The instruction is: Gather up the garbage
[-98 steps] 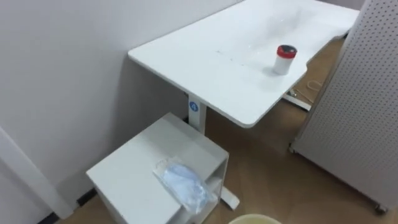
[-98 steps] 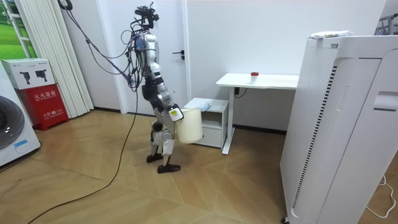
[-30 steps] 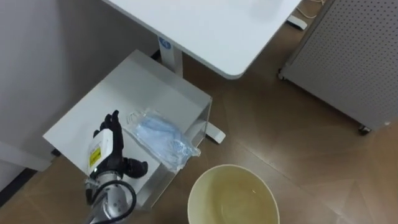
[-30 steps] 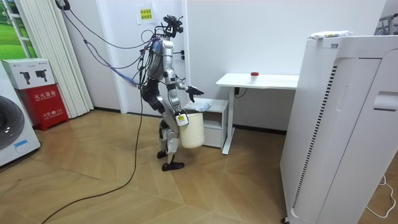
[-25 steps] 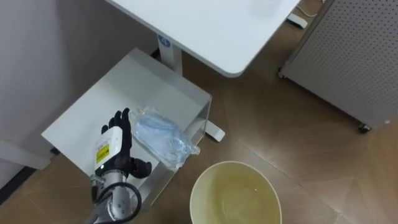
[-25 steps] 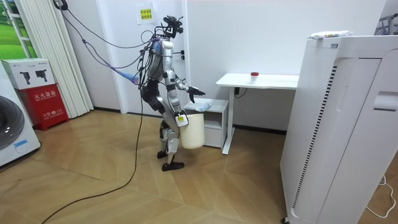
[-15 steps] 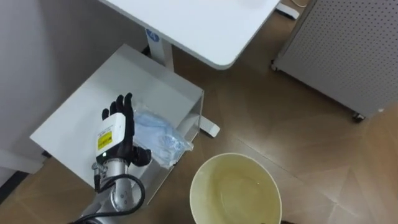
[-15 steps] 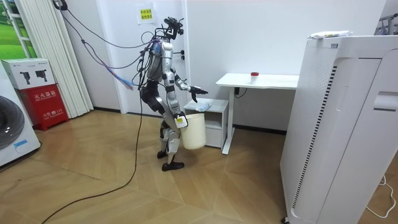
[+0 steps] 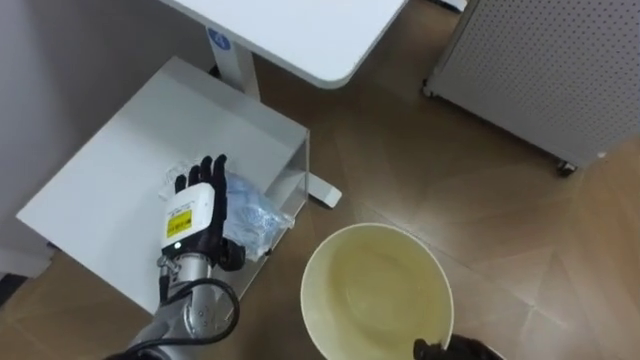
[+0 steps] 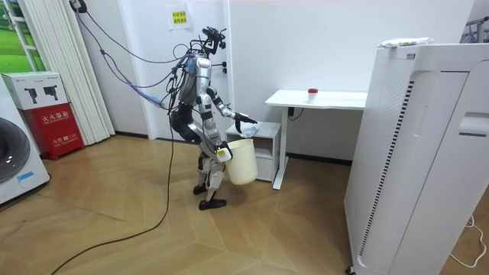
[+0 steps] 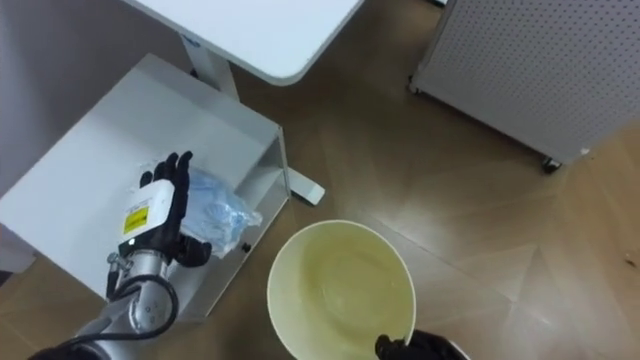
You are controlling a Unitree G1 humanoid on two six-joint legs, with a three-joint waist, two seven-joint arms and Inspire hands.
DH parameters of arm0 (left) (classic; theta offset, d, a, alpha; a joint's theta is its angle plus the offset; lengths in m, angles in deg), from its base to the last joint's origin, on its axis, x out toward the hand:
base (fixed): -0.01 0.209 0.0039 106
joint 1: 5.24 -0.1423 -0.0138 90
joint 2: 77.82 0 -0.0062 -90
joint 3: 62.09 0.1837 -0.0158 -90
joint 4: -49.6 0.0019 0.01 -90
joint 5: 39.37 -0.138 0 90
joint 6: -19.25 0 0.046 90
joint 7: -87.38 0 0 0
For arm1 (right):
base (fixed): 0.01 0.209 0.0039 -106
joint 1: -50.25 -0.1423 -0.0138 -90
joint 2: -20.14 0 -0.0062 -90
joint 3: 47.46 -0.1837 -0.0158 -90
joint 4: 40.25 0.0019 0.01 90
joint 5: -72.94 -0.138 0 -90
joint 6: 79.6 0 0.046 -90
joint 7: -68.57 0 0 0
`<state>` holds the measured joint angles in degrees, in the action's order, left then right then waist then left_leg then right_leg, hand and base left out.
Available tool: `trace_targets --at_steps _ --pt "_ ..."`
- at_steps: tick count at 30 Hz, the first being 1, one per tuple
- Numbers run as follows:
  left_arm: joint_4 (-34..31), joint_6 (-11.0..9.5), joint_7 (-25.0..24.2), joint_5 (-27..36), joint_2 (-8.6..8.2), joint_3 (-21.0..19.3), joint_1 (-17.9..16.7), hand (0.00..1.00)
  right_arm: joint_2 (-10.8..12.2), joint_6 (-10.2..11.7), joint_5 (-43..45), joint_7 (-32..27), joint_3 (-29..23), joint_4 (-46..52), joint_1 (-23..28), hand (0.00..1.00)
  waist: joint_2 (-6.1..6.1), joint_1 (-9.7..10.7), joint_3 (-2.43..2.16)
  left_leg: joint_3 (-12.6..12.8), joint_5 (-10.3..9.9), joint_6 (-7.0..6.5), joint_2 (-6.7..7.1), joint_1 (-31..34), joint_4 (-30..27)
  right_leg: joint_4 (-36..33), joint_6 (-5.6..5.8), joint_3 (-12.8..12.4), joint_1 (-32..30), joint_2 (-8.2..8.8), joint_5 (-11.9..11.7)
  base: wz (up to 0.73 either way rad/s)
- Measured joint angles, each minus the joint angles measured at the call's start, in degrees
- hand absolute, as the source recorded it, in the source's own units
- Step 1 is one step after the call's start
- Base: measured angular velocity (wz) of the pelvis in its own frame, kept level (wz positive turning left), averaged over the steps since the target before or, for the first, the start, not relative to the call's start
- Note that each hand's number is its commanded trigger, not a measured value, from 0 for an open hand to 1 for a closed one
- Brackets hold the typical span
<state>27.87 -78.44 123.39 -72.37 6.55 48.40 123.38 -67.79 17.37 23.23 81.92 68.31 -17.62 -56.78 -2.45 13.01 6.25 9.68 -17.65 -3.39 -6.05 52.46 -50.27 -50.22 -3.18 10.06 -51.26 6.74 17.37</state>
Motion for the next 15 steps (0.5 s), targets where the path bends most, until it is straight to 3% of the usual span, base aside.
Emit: trace_targets --at_steps 9,12,13,14,15 --pt "0.55 1.35 -3.2 -0.49 0.18 0.33 0.33 0.0 -0.12 0.59 -1.48 0.09 -0.14 1.86 0.15 1.0 -0.02 1.04 -0.01 0.97 -0.19 -0.11 -0.33 3.5 -1.75 -2.73 -0.35 -0.44 -4.12 0.5 0.65 0.01" --pt "0.36 1.34 -2.87 -1.24 1.44 1.76 1.22 0.0 -0.7 0.57 -2.65 0.47 -0.15 3.18 0.23 1.0 -0.05 1.15 -0.05 0.76 -0.45 -0.1 -0.32 5.96 -3.4 -4.24 -0.57 -0.44 -6.44 0.43 1.02 0.01" --pt "0.39 1.36 -2.9 -1.7 1.91 2.03 1.93 0.25 -1.11 0.58 -2.7 0.56 -0.19 3.53 0.22 1.0 -0.03 1.18 -0.07 0.63 -0.6 -0.09 -0.34 6.89 -4.2 -5.03 -0.64 -0.42 -7.31 0.47 1.23 0.0" --pt "0.39 1.36 -2.92 -1.76 2.15 2.28 2.19 0.84 -1.24 0.55 -2.7 0.57 -0.24 3.62 0.22 1.0 -0.02 1.18 -0.07 0.59 -0.73 -0.07 -0.35 7.17 -4.53 -5.41 -0.69 -0.42 -7.61 0.51 1.32 0.0" --pt "0.4 1.41 -2.95 -2.0 2.44 2.38 2.54 1.0 -1.57 0.47 -2.74 0.57 -0.3 3.85 0.22 1.0 -0.03 1.21 -0.08 0.5 -0.89 -0.06 -0.41 7.64 -5.11 -5.89 -0.76 -0.4 -8.08 0.56 1.45 0.0"
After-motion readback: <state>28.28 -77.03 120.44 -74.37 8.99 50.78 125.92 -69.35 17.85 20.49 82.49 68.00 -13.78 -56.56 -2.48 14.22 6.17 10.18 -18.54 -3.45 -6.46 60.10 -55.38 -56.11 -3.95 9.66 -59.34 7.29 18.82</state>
